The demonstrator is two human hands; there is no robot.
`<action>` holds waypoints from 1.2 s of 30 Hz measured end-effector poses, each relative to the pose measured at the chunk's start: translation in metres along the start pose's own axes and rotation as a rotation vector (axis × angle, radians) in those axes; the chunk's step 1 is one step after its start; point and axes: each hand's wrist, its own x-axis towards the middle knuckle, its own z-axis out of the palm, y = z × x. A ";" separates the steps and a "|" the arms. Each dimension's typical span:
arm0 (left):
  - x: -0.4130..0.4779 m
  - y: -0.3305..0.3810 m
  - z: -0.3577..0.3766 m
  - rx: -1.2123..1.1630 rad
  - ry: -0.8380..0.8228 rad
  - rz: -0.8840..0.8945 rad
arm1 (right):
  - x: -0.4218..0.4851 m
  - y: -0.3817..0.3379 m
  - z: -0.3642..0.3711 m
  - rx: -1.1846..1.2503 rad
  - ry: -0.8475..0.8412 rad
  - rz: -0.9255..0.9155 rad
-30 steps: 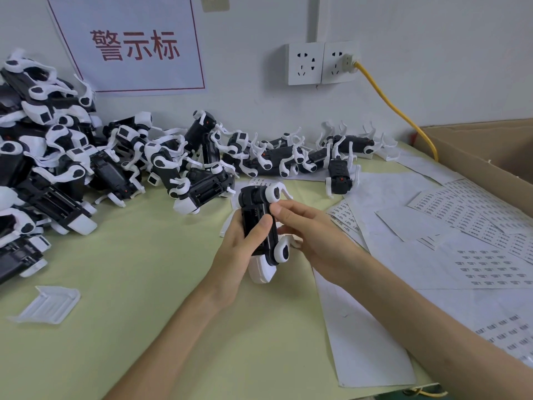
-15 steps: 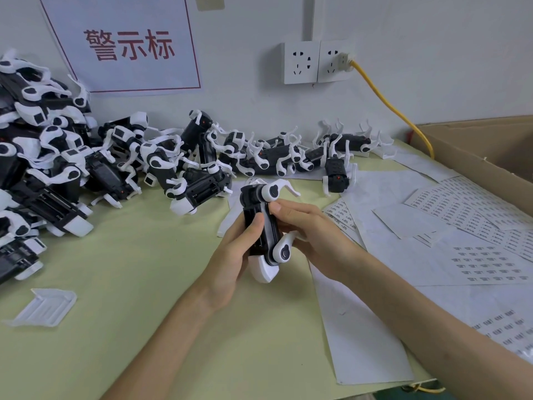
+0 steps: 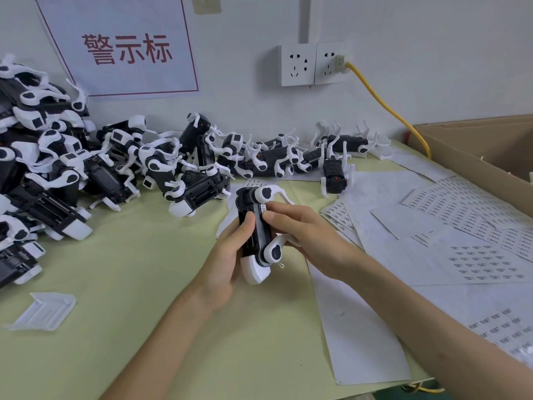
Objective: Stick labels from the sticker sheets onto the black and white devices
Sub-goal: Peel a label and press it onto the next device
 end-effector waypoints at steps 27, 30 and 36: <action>-0.002 0.004 -0.001 0.170 0.036 0.122 | 0.008 0.003 -0.010 -0.039 0.115 -0.067; -0.002 0.003 -0.002 0.198 0.056 0.135 | 0.007 0.002 -0.009 -0.005 0.099 -0.073; -0.002 0.003 0.000 0.202 0.071 0.169 | 0.005 0.001 -0.007 0.052 0.101 -0.079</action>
